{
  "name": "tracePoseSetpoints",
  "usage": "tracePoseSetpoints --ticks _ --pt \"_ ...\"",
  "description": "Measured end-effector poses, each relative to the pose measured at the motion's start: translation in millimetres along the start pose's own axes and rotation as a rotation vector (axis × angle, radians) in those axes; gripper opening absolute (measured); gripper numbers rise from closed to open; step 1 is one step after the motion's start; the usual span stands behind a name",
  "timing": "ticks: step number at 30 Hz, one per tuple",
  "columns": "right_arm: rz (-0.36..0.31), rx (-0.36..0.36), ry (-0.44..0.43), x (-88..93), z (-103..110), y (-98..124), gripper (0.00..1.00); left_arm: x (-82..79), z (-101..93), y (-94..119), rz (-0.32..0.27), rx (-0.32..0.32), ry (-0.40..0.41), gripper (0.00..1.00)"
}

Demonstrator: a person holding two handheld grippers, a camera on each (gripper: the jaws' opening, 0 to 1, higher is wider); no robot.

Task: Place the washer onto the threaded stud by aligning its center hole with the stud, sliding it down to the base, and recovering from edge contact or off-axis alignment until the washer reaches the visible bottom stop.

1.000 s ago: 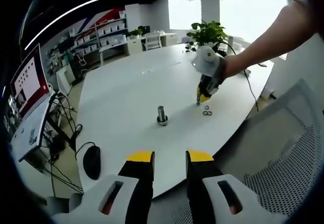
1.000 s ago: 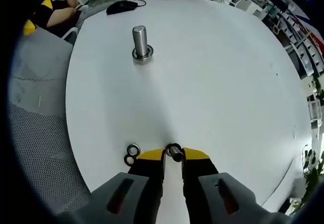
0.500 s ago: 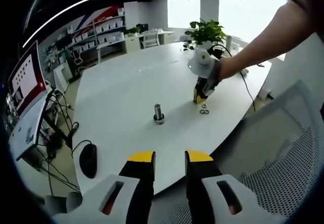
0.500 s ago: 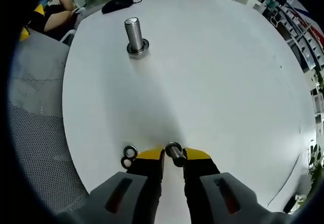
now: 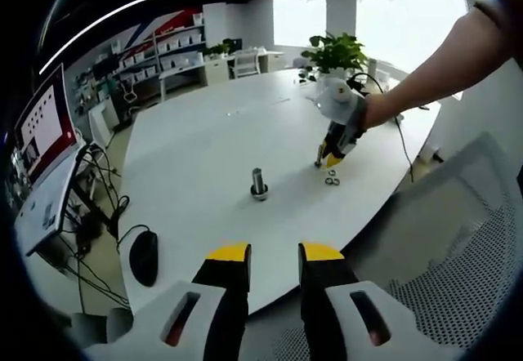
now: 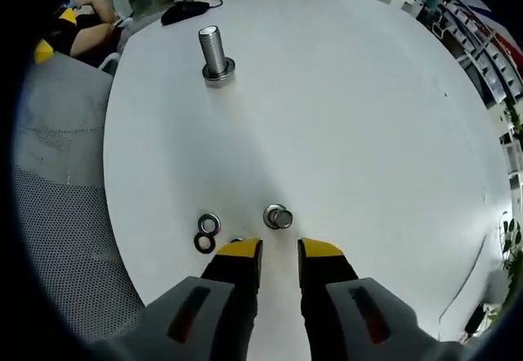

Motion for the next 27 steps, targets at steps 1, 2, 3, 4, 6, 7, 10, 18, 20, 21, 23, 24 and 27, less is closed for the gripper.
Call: tracePoseSetpoints --ticks 1,2,3,4,6,7,10,18,20,21,23,24,27 --pt "0.001 -0.001 0.000 2.3 0 0 0.20 0.1 0.1 0 0.000 0.002 0.004 0.21" --pt "0.002 -0.002 -0.004 3.4 0 0 0.20 0.6 0.2 0 0.003 0.006 0.010 0.21" --pt "0.001 -0.003 -0.005 4.5 1 0 0.21 1.2 -0.4 -1 0.009 0.008 0.013 0.21" --pt "0.002 -0.008 -0.009 5.5 0 -1 0.21 1.5 -0.7 -1 0.011 0.007 0.013 0.22" --pt "-0.003 -0.016 -0.010 5.5 4 0 0.21 0.5 0.1 -1 0.004 0.002 0.013 0.22" --pt "-0.008 -0.024 0.001 5.6 8 0 0.22 -1.4 1.8 0 -0.011 -0.005 0.022 0.22" --pt "-0.007 -0.036 0.013 3.6 14 -2 0.22 -5.0 5.2 2 -0.027 -0.011 0.042 0.22" --pt "-0.006 -0.051 0.035 3.6 19 -4 0.23 -5.7 1.5 3 -0.032 0.009 0.062 0.23" --pt "-0.005 -0.052 0.039 3.6 22 -4 0.23 -5.1 2.3 3 -0.028 0.001 0.064 0.23" --pt "-0.006 -0.056 0.041 3.1 25 -4 0.23 -5.1 2.7 3 -0.027 -0.002 0.063 0.23" --pt "0.007 -0.062 0.061 3.1 27 -6 0.23 -5.0 3.4 2 -0.028 -0.008 0.058 0.23" --pt "0.013 -0.060 0.069 3.5 25 -6 0.23 -4.4 3.9 2 -0.024 -0.011 0.059 0.23" --pt "0.012 -0.063 0.082 2.3 25 -7 0.22 -3.5 4.8 2 -0.020 -0.014 0.063 0.22"
Point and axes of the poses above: the point that each gripper's makers call its tool centre point, and the gripper's own axes: y roughly backward along the fingers, z roughly to its left, x roughly out of its underside, the point moved 2 cm from there along y, roughly backward along the fingers, and after that the axes turned 12 degrees about -x, right-handed, at the moved point
